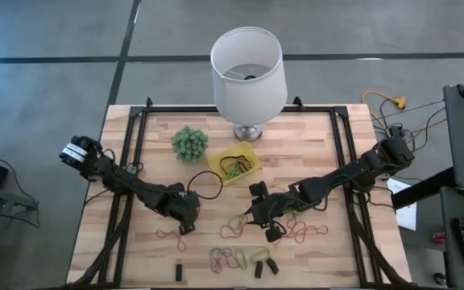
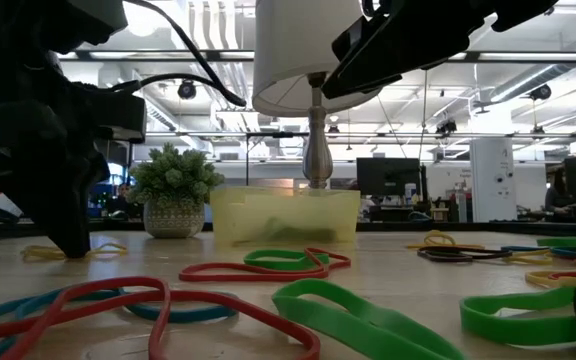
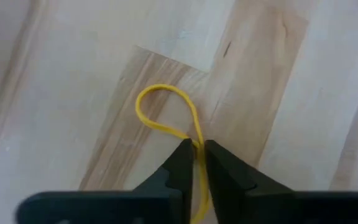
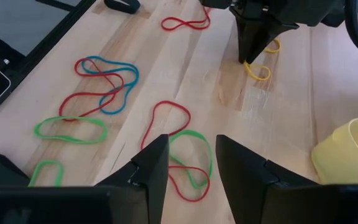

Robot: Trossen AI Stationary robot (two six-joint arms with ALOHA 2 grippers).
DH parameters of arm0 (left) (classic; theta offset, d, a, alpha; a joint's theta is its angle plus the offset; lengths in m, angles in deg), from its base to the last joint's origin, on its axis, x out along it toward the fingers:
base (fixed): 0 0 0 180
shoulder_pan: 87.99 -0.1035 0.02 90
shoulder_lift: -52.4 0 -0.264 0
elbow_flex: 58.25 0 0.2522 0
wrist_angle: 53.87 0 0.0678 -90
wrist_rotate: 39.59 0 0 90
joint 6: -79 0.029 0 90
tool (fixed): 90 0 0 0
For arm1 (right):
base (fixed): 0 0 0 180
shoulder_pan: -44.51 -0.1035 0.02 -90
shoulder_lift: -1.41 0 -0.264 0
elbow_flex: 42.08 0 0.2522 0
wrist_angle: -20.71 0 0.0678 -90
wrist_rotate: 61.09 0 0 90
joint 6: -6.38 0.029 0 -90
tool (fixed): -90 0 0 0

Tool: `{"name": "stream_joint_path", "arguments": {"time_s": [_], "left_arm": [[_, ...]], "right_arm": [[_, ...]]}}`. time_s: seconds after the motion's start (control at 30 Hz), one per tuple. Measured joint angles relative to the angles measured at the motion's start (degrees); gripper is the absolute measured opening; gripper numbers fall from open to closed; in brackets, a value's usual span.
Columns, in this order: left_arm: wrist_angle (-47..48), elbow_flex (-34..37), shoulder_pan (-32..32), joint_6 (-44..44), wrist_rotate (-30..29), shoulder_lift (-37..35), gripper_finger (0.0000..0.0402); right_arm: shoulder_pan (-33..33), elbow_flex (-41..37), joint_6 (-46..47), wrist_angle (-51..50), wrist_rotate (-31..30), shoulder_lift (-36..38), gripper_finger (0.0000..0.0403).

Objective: Pick and place rubber bands into bin
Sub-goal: Put the yellow rubber band into the yellow bin

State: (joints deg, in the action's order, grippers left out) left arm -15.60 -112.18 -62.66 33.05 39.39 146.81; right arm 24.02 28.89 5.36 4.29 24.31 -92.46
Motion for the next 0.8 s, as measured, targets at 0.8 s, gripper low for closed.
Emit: {"name": "stream_joint_path", "arguments": {"time_s": [0.8], "left_arm": [[8.1, -8.7, 0.2, 7.3, -9.6, -4.5, 0.0000]], "right_arm": [[0.0, 0.0, 0.0, -0.2, 0.1, 0.0, 0.0114]]}}
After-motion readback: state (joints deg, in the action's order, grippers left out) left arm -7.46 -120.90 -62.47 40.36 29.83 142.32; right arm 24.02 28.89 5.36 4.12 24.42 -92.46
